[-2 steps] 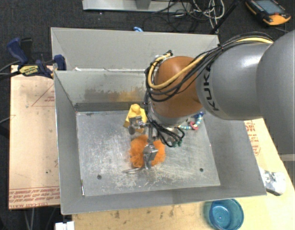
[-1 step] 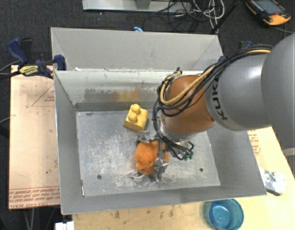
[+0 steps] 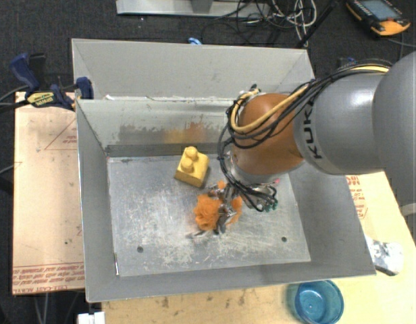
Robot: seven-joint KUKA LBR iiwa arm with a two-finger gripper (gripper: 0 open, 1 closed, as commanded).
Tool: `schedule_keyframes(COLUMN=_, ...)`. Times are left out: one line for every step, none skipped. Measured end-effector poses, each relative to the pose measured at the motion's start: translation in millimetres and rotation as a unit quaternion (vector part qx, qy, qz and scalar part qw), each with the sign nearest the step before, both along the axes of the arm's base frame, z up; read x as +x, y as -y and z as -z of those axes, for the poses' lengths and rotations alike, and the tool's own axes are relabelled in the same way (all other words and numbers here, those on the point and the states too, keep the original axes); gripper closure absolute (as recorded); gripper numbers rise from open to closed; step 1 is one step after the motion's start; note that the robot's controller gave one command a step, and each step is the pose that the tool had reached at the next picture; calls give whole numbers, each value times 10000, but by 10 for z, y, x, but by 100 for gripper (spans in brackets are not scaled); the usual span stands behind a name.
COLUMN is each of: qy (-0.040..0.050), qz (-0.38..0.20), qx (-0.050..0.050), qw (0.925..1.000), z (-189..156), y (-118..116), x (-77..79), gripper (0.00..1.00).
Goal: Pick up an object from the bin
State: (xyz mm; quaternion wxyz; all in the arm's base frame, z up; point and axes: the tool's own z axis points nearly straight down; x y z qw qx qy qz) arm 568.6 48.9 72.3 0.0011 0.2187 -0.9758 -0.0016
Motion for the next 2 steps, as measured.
schedule_keyframes(qy=3, qz=0, qx=0, qw=10000, z=0, y=1, x=1, gripper=100)
schedule_keyframes(qy=-6, qz=1, qx=0, qw=10000, z=-35, y=1, x=-9, gripper=100)
